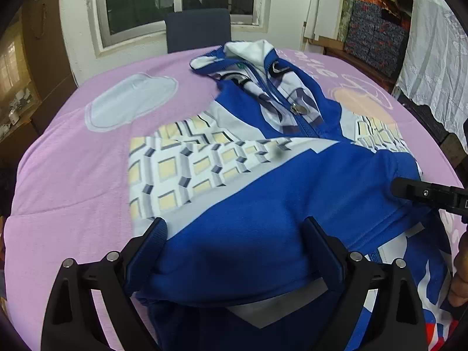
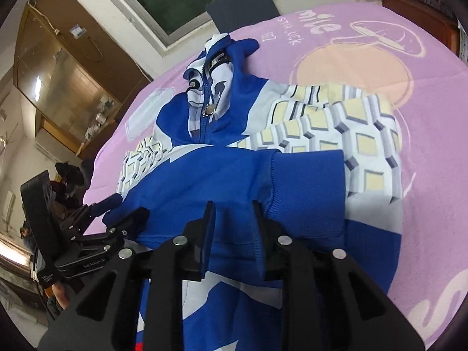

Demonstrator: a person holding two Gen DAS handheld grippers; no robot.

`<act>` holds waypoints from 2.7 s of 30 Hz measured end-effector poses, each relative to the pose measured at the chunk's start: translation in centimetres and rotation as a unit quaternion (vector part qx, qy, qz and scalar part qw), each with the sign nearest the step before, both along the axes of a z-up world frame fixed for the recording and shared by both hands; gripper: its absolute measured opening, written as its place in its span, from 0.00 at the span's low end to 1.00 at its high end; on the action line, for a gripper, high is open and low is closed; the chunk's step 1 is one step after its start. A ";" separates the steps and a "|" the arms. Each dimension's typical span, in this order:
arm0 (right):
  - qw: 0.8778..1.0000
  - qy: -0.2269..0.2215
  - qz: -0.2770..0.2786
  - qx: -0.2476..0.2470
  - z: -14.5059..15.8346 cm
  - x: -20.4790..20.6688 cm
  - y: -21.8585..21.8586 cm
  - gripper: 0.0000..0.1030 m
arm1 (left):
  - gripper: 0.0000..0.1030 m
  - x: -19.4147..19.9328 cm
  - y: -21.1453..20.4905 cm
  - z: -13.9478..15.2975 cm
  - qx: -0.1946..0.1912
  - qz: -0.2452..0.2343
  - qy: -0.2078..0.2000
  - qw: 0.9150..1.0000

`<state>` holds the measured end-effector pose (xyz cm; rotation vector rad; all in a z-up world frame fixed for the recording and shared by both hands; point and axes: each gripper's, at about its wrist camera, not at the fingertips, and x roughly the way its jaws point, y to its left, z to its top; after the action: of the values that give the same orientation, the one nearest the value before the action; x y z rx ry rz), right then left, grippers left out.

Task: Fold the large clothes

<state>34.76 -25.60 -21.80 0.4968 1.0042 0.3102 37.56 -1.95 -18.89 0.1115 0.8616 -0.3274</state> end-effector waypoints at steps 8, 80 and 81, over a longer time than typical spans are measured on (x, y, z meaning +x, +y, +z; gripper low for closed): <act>0.996 -0.042 0.012 -0.075 5.7 4.8 1.5 0.58 | 0.92 -0.3 1.8 1.3 0.005 0.028 -0.031 0.999; 0.989 -0.006 0.028 0.146 1.8 -11.7 -0.3 0.75 | 0.97 -9.8 2.7 3.3 -0.084 0.019 0.027 0.996; 0.990 -0.006 0.032 0.139 1.9 -11.8 0.2 0.75 | 0.97 -9.3 2.2 3.0 -0.078 0.012 0.030 0.996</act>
<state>22.92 -25.43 -19.89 0.7141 0.9710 0.5143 28.25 0.20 -15.93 -0.0541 0.8923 -0.3767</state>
